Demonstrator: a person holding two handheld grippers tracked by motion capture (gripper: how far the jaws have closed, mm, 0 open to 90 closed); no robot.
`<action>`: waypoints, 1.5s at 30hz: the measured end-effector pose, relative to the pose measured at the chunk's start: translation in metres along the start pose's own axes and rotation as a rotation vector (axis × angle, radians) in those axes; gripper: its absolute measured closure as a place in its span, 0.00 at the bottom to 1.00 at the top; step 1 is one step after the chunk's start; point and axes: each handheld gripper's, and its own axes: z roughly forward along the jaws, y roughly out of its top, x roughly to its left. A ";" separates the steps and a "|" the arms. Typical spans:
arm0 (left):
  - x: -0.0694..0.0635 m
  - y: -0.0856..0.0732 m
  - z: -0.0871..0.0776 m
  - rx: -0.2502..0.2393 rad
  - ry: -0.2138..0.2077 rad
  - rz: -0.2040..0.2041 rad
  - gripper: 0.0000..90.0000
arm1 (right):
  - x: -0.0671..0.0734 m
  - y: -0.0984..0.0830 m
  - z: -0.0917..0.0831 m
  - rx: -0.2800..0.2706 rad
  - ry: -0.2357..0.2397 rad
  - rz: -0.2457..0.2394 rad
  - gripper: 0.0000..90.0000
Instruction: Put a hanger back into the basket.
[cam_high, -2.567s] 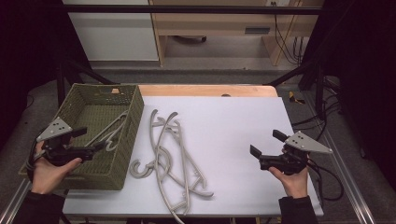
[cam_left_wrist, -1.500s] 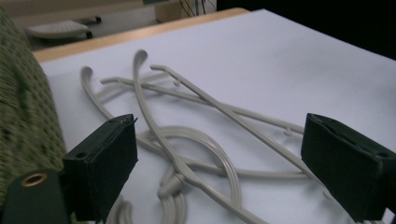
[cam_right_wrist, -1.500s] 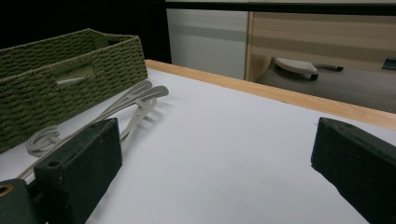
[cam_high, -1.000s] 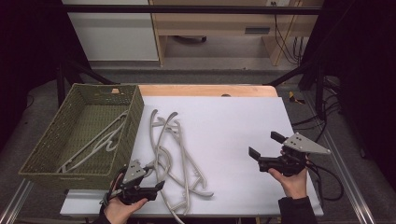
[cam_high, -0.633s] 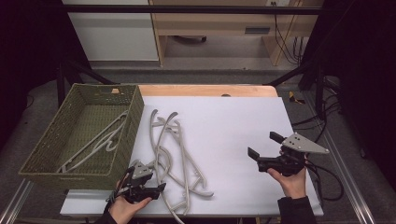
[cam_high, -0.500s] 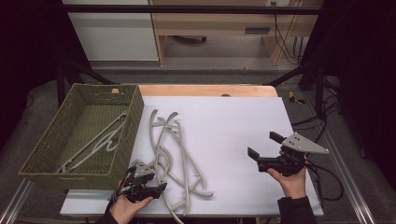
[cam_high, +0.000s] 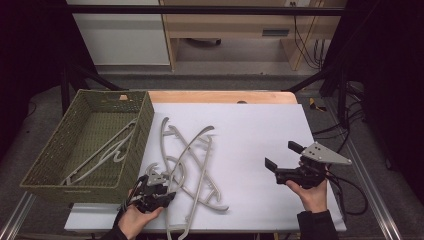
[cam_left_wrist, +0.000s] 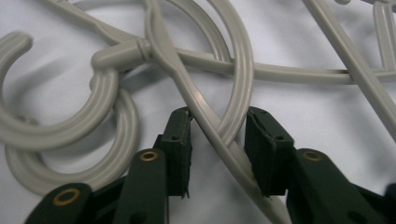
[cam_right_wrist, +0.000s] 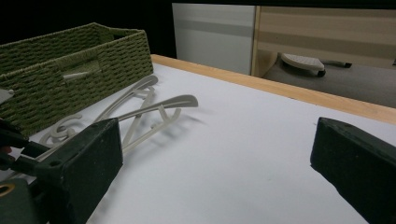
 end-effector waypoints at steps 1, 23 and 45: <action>0.000 0.000 0.000 0.000 -0.005 -0.004 0.71 | 0.000 0.000 0.000 0.000 0.000 -0.001 0.03; 0.016 0.007 -0.001 0.049 -0.029 0.011 0.83 | 0.000 0.000 -0.001 -0.003 0.004 -0.004 0.04; 0.012 0.004 -0.016 0.055 -0.014 0.044 0.90 | -0.001 0.001 -0.002 -0.007 0.010 -0.004 0.04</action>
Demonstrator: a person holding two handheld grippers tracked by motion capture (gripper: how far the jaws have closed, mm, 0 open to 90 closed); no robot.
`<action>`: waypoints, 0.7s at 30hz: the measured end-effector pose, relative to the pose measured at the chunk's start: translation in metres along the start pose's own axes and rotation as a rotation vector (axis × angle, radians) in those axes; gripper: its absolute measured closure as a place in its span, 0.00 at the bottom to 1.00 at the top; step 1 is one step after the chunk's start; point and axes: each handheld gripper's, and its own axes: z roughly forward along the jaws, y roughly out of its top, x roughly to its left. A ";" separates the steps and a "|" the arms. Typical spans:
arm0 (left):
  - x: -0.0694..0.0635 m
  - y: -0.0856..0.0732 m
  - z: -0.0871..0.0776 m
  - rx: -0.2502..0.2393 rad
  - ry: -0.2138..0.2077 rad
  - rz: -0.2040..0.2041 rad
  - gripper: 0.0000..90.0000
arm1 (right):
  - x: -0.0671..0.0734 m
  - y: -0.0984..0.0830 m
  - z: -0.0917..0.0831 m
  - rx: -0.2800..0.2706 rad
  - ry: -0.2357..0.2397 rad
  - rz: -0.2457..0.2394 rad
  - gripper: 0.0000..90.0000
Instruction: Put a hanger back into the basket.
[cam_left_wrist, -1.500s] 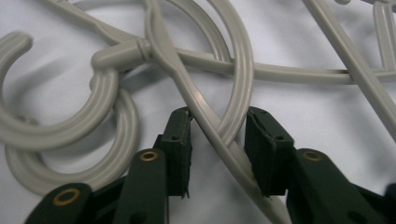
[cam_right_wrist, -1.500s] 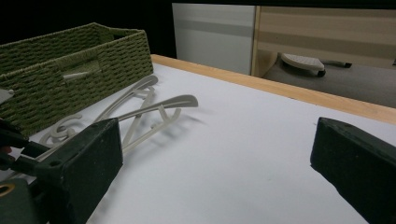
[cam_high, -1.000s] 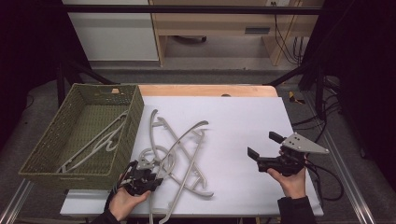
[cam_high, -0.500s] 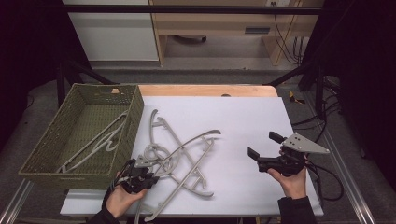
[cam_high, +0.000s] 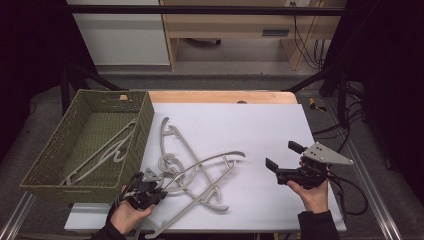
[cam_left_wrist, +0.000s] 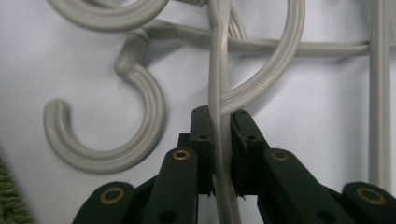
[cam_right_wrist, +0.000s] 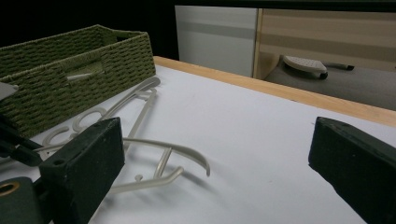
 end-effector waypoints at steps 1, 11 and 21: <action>0.000 0.000 0.000 0.000 0.000 0.000 0.90 | 0.000 0.000 0.000 0.000 0.000 0.000 0.04; -0.002 0.003 -0.030 -0.113 -0.007 0.016 0.91 | -0.001 0.000 -0.001 -0.002 -0.003 0.001 0.04; -0.004 0.011 -0.063 -0.214 0.027 0.030 0.91 | -0.001 0.001 -0.002 -0.004 -0.006 0.001 0.04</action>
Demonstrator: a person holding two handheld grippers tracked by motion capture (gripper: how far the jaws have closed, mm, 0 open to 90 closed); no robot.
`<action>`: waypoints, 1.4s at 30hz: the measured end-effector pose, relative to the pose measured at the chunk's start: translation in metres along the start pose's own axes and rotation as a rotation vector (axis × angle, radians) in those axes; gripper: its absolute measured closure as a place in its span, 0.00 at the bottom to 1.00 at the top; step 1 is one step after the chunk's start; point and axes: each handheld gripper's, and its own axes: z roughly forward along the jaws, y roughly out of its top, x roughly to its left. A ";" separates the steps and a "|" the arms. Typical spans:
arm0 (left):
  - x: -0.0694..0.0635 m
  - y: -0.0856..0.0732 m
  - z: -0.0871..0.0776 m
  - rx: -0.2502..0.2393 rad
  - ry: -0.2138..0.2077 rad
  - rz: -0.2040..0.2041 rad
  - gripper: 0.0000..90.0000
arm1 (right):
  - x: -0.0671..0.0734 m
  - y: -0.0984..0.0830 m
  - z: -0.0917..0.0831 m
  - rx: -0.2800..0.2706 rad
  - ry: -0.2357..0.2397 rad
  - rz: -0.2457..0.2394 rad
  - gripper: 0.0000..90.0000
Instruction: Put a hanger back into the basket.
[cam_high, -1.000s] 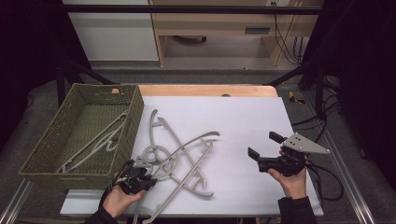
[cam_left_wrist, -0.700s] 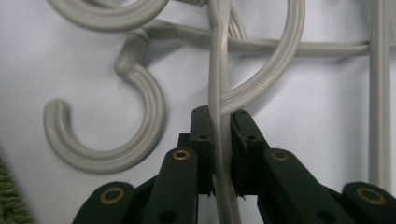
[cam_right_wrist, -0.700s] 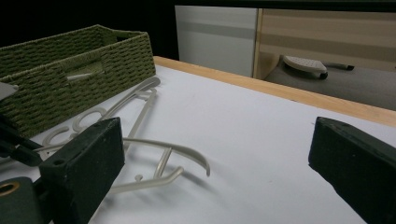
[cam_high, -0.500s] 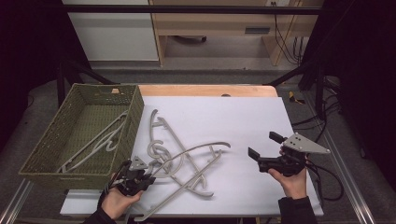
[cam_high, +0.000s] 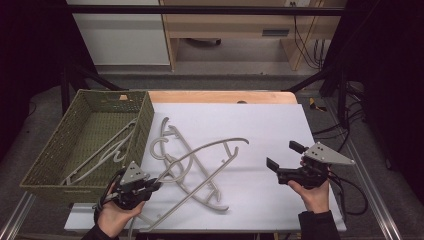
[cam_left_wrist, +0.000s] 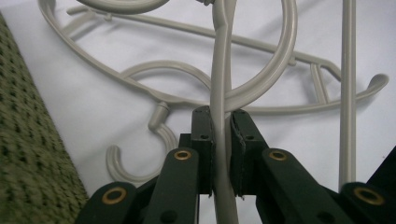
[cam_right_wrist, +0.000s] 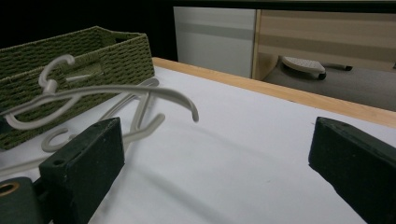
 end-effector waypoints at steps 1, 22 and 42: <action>0.001 0.002 -0.003 -0.008 0.004 0.003 0.91 | 0.000 0.000 0.000 0.000 0.000 -0.001 0.04; 0.043 0.064 -0.069 -0.140 0.113 0.039 0.91 | -0.001 0.000 -0.001 0.005 -0.010 0.005 0.03; 0.113 0.094 -0.096 -0.138 0.233 0.092 0.91 | -0.002 0.000 0.001 0.012 -0.011 -0.001 0.03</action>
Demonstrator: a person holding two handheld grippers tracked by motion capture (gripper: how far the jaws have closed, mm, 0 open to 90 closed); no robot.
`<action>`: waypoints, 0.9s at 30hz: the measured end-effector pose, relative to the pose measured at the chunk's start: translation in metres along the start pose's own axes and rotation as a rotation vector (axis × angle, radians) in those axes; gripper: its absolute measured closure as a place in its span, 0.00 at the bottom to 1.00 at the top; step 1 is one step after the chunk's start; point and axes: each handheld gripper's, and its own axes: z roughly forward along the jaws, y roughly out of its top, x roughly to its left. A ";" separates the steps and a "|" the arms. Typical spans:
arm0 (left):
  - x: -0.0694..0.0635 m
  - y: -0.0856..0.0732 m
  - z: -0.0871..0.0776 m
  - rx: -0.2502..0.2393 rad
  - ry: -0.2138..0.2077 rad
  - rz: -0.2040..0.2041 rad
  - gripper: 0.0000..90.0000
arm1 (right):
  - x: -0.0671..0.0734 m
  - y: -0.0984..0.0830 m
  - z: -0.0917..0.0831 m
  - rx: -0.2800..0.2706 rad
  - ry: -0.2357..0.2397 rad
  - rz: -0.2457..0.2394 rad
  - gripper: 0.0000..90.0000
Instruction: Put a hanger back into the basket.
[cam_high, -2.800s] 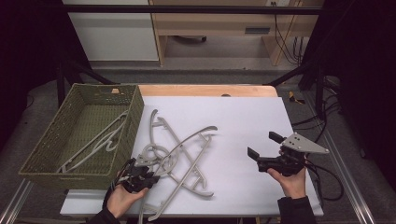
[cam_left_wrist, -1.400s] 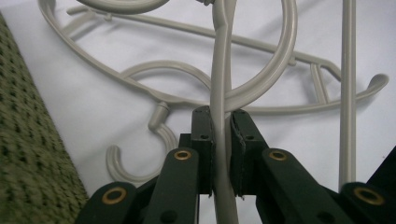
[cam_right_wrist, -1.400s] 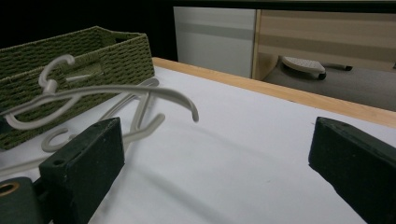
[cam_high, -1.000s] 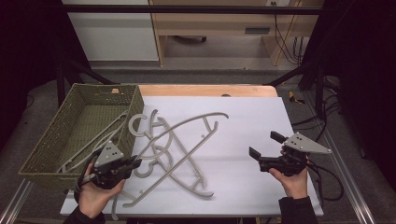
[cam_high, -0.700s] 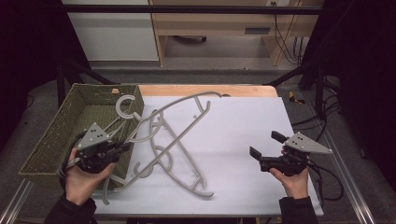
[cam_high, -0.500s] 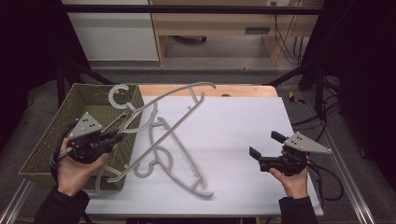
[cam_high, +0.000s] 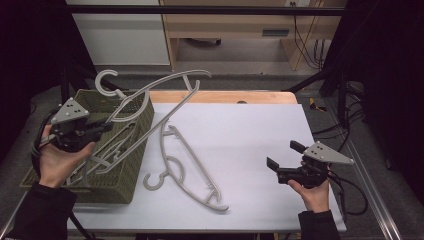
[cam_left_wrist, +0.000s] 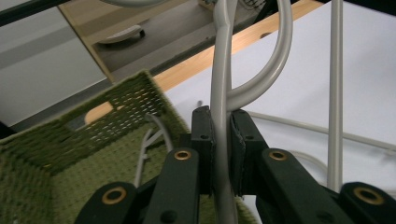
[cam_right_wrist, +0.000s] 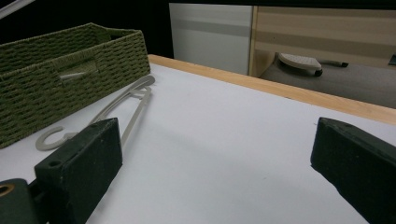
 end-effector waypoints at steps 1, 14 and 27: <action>0.005 -0.001 0.001 0.007 0.008 0.003 0.91 | 0.000 0.000 0.000 -0.001 0.000 0.002 0.03; 0.056 -0.028 0.004 0.078 0.111 0.010 0.91 | 0.001 0.000 0.002 0.007 -0.001 0.004 0.03; 0.094 -0.066 0.004 0.136 0.176 -0.001 0.91 | 0.001 -0.001 0.003 0.009 -0.003 0.006 0.03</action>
